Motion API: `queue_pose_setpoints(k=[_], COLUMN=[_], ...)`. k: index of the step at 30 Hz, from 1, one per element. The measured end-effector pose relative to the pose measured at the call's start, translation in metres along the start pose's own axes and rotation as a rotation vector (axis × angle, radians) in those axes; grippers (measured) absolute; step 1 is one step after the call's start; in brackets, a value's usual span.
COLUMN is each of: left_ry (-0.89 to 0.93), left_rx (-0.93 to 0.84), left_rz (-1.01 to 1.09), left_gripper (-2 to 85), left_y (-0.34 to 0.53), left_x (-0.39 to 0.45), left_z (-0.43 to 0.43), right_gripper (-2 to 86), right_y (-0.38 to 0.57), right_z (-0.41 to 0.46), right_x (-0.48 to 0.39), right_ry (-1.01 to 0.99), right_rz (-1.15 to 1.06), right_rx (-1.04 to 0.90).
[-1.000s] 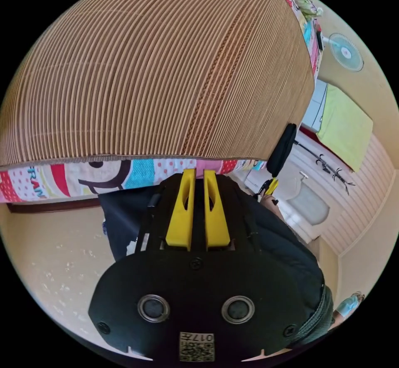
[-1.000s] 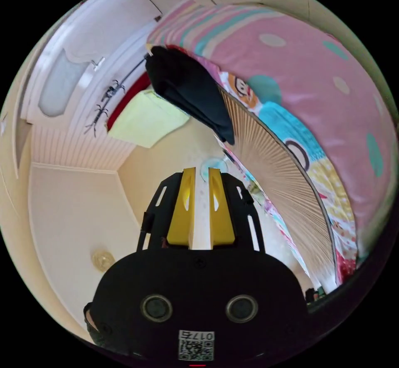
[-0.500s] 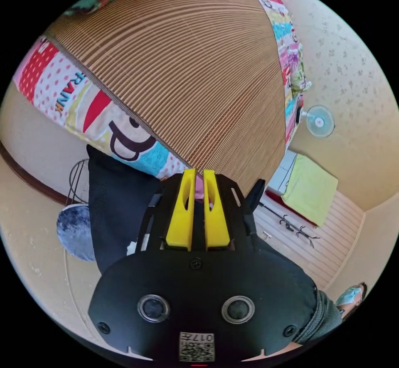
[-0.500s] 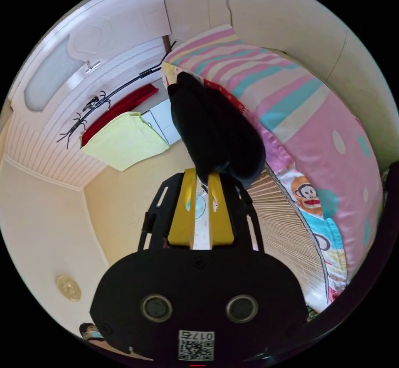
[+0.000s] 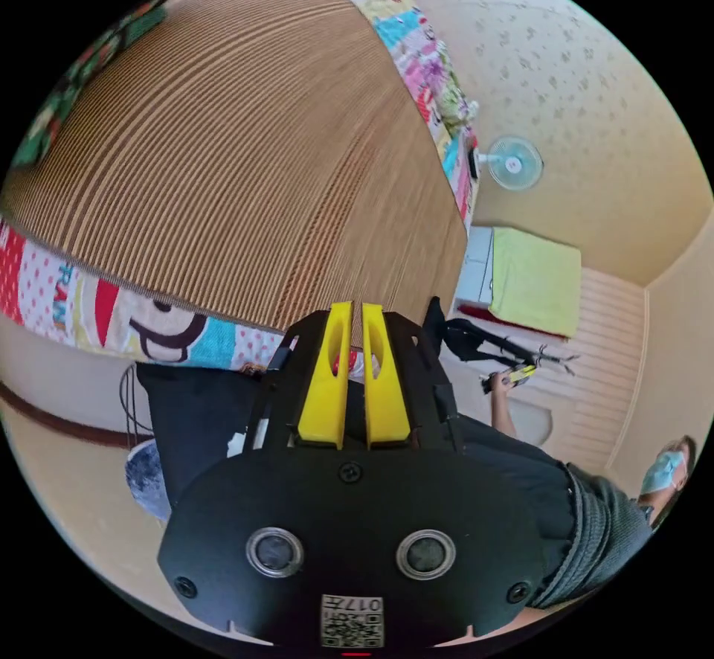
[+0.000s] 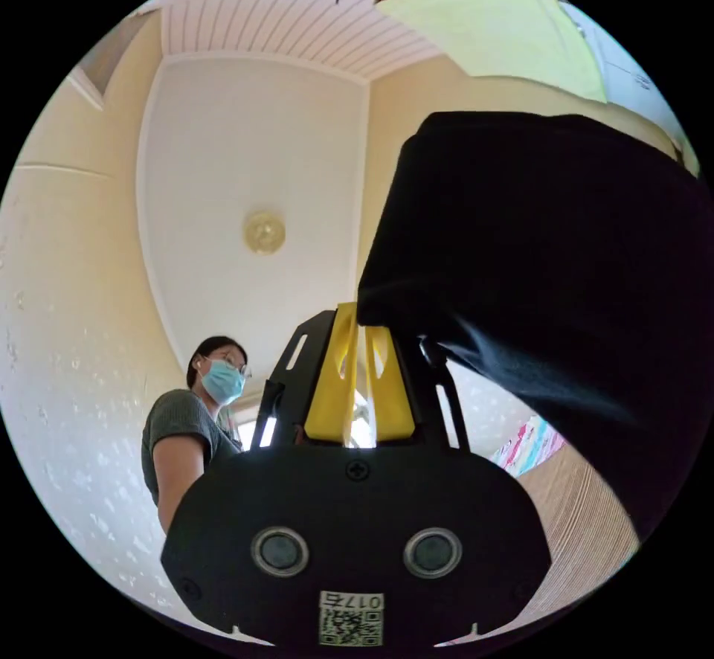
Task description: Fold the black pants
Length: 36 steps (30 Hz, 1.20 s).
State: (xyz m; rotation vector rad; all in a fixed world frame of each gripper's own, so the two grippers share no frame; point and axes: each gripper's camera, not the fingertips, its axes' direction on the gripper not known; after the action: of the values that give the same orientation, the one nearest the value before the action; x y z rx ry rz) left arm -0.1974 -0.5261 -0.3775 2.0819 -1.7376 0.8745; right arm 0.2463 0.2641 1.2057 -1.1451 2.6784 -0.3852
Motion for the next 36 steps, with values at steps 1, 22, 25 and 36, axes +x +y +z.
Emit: queue_pose_setpoints(k=[1, 22, 25, 36], left_ry=[-0.012, 0.336, 0.472, 1.324], left_rx=[-0.025, -0.587, -0.708, -0.545], left_rz=[0.065, 0.783, 0.665, -0.315], left_gripper=[2.1, 8.8, 10.1, 11.4], left_y=[-0.008, -0.065, -0.076, -0.115], left_x=[0.011, 0.208, 0.212, 0.143], left_z=[0.003, 0.053, 0.07, 0.134], right_gripper=[0.1, 0.0, -0.1, -0.1], right_y=[0.001, 0.223, 0.274, 0.438], right_z=[0.035, 0.344, 0.378, 0.527], right_x=[-0.019, -0.327, -0.353, -0.422], right_ry=[0.009, 0.056, 0.188, 0.452], right_rz=[-0.03, -0.57, -0.636, -1.024], right_rx=[-0.105, -0.528, -0.457, -0.511])
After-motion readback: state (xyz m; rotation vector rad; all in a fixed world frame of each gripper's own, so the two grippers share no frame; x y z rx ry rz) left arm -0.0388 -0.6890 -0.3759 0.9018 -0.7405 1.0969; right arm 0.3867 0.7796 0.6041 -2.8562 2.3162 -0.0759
